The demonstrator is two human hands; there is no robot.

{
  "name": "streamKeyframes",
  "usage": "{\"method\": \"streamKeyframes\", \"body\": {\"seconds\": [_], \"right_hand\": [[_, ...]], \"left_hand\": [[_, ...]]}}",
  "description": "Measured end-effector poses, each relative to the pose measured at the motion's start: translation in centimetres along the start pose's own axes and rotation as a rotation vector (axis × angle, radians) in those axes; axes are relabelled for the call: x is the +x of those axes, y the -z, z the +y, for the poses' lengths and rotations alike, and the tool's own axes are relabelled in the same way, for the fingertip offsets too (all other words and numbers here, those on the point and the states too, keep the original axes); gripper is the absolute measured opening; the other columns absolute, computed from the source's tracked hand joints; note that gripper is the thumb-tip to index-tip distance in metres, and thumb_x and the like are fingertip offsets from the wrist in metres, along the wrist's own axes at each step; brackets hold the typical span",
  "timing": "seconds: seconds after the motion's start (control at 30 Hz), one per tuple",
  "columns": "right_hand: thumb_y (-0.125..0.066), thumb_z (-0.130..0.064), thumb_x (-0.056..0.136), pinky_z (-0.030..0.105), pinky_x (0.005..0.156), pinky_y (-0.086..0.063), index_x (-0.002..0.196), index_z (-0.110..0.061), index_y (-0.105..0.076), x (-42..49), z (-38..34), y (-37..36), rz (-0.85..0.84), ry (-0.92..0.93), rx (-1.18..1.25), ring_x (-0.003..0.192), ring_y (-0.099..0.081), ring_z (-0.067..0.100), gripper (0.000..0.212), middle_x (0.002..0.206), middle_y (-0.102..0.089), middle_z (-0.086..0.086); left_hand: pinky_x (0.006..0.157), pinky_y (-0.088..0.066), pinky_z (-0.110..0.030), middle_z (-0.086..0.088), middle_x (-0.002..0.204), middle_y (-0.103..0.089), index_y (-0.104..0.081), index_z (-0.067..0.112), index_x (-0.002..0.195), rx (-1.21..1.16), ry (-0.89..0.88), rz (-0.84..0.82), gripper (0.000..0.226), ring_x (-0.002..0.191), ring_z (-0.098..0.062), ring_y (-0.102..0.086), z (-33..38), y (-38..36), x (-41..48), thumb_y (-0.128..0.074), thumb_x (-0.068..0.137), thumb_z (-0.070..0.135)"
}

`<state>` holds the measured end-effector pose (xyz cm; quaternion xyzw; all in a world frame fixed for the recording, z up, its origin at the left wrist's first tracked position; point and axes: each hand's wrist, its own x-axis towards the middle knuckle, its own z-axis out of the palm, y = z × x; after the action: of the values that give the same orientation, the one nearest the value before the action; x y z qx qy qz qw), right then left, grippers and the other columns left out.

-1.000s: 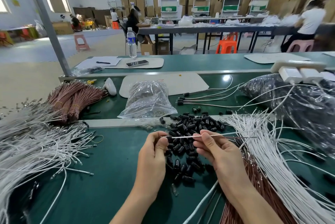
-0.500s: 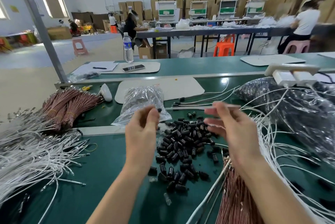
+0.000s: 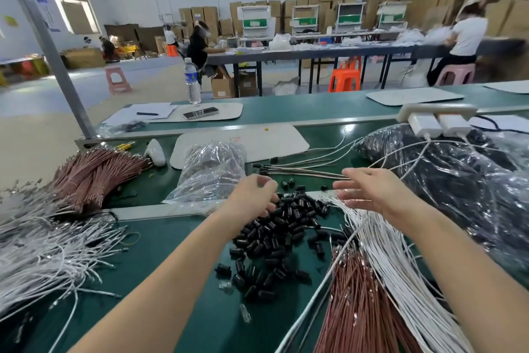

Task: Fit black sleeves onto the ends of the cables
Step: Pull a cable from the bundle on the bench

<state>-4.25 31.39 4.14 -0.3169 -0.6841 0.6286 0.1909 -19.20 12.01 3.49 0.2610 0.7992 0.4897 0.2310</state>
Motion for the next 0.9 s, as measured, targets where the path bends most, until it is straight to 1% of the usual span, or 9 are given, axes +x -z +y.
{"method": "streamKeyframes", "body": {"seconds": [0.17,0.23,0.33,0.47,0.6,0.7,0.77,0.83,0.9], "right_hand": [[-0.051,-0.026,0.106,0.022,0.055,-0.056,0.119,-0.018,-0.062,-1.8,1.0,-0.3,0.052,0.072,-0.006,0.069,-0.074,0.012,0.019,0.086,-0.079,-0.003],[-0.050,-0.022,0.107,0.022,0.055,-0.055,0.117,-0.019,-0.062,-2.6,1.4,-0.5,0.090,0.082,0.032,0.066,-0.073,0.011,0.016,0.084,-0.079,-0.003],[-0.048,-0.017,0.107,0.024,0.056,-0.056,0.114,-0.018,-0.062,-3.8,2.2,-0.8,0.130,0.095,0.072,0.064,-0.070,0.011,0.016,0.080,-0.078,-0.003],[-0.046,-0.012,0.105,0.025,0.057,-0.056,0.113,-0.016,-0.063,-5.3,2.6,-0.8,0.154,0.114,0.077,0.066,-0.068,0.013,0.019,0.082,-0.078,-0.001],[-0.045,-0.011,0.105,0.025,0.057,-0.056,0.114,-0.015,-0.062,-6.3,2.8,-1.0,0.173,0.104,0.078,0.066,-0.067,0.014,0.020,0.088,-0.077,0.004],[-0.044,-0.012,0.106,0.026,0.059,-0.057,0.116,-0.014,-0.061,-6.8,3.0,-1.3,0.164,0.094,0.073,0.072,-0.067,0.017,0.020,0.094,-0.076,0.006],[-0.044,-0.012,0.106,0.027,0.061,-0.057,0.118,-0.014,-0.061,-7.0,3.1,-1.7,0.159,0.090,0.069,0.074,-0.067,0.018,0.020,0.096,-0.076,0.007],[-0.044,-0.011,0.105,0.027,0.060,-0.056,0.118,-0.013,-0.061,-7.0,3.0,-2.2,0.158,0.090,0.058,0.073,-0.066,0.019,0.021,0.096,-0.075,0.008],[-0.044,-0.010,0.105,0.027,0.059,-0.056,0.118,-0.013,-0.061,-6.9,2.8,-2.7,0.156,0.100,0.045,0.074,-0.066,0.019,0.021,0.097,-0.074,0.007]], "left_hand": [[0.061,-0.057,-0.022,-0.007,0.093,-0.075,-0.068,0.006,0.106,0.510,-0.111,-0.448,0.036,0.065,-0.011,-0.068,1.4,-3.2,-3.0,-0.050,0.105,0.037],[0.057,-0.053,-0.021,-0.007,0.093,-0.076,-0.067,0.009,0.107,0.709,-0.141,-0.534,0.035,0.059,-0.012,-0.066,2.0,-4.7,-3.9,-0.050,0.105,0.040],[0.060,-0.058,-0.028,-0.012,0.094,-0.075,-0.068,0.007,0.109,0.841,-0.165,-0.517,0.033,0.064,-0.020,-0.065,2.5,-6.8,-4.8,-0.053,0.104,0.037],[0.062,-0.054,-0.031,-0.008,0.072,-0.066,-0.064,0.005,0.084,0.979,-0.221,-0.406,0.032,0.056,-0.022,-0.059,2.5,-8.9,-5.5,-0.056,0.100,0.031],[0.063,-0.051,-0.036,-0.008,0.064,-0.052,-0.046,0.007,0.067,1.038,-0.137,-0.331,0.029,0.060,-0.027,-0.059,2.3,-9.5,-5.7,-0.053,0.094,-0.004],[0.069,-0.062,-0.041,-0.010,0.064,-0.056,-0.048,0.006,0.071,0.991,-0.085,-0.342,0.029,0.071,-0.034,-0.070,1.9,-9.7,-6.2,-0.049,0.100,0.004],[0.072,-0.059,-0.039,-0.011,0.066,-0.055,-0.045,0.009,0.069,0.999,-0.107,-0.323,0.031,0.081,-0.036,-0.070,1.8,-10.0,-6.6,-0.049,0.099,0.004],[0.071,-0.057,-0.037,-0.011,0.066,-0.057,-0.048,0.008,0.069,0.991,-0.099,-0.337,0.028,0.076,-0.034,-0.069,1.8,-10.2,-6.8,-0.050,0.097,0.003],[0.070,-0.062,-0.036,-0.010,0.067,-0.064,-0.057,0.005,0.080,0.924,-0.044,-0.384,0.022,0.064,-0.029,-0.070,1.9,-9.9,-6.7,-0.051,0.100,0.012]]}}
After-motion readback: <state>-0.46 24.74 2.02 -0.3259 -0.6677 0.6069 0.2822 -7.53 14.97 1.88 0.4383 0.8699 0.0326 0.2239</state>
